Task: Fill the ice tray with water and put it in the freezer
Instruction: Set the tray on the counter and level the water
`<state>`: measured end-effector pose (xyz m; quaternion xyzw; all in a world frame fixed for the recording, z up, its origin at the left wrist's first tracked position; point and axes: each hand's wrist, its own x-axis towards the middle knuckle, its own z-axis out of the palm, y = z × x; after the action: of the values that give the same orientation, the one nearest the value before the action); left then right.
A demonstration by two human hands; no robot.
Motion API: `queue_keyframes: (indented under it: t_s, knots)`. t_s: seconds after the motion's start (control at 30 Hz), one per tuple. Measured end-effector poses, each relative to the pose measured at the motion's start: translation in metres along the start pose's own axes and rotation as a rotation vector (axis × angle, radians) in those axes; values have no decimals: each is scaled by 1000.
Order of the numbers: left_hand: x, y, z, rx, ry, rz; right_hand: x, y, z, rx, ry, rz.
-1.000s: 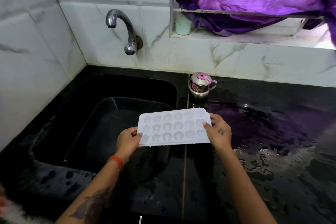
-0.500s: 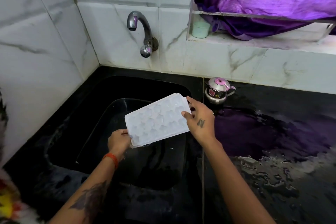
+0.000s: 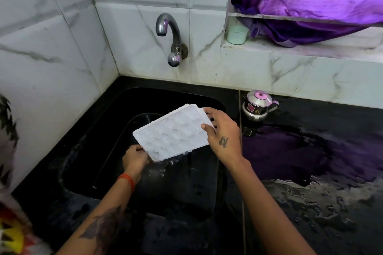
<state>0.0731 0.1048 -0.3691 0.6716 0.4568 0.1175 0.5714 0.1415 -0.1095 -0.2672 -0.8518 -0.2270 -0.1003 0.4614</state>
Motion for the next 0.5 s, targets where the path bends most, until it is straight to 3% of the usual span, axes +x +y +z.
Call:
queue_keyframes:
  t_s: [0.2, 0.5]
  knots:
    - [-5, -1, 3, 30, 57, 111, -1, 2, 3, -9, 32, -100]
    - [-8, -2, 3, -11, 86, 132, -4, 9, 6, -54, 93, -209]
